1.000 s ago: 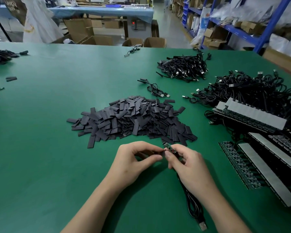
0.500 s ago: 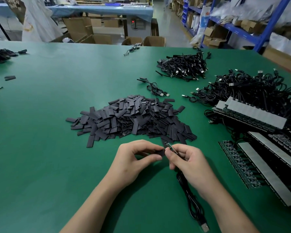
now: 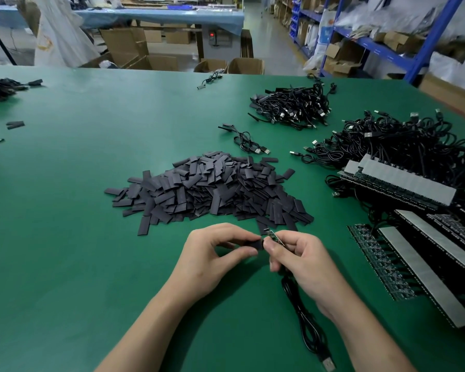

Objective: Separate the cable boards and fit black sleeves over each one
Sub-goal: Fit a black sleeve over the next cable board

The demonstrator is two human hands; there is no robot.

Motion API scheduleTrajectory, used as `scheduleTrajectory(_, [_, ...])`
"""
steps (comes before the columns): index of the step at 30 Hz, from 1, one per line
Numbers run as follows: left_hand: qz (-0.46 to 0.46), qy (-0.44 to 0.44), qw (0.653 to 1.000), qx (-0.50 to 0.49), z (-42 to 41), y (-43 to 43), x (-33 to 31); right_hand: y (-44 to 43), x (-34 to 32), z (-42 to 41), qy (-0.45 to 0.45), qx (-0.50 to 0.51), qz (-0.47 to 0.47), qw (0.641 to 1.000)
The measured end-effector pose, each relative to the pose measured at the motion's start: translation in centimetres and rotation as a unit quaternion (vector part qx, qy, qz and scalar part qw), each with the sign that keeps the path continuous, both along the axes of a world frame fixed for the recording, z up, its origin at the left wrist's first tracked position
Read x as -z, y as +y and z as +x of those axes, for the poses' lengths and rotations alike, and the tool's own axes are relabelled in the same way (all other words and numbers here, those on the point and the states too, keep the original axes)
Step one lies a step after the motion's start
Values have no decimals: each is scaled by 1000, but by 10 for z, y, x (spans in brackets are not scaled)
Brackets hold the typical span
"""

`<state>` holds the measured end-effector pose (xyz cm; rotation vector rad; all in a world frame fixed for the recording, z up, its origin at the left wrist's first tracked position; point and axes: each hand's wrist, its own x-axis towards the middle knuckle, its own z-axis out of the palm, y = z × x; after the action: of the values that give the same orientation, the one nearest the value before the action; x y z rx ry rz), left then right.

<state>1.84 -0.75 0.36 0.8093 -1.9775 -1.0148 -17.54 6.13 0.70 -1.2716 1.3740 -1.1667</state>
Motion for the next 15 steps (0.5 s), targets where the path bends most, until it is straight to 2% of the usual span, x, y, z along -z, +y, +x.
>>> scheduleTrajectory(4, [-69, -40, 997, -19, 2, 2, -2, 0, 1, 1, 7, 6, -2, 1000])
scheduleTrajectory(15, [-148, -57, 987, -27, 0, 7, -6, -1, 5, 0, 24, 28, 15, 999])
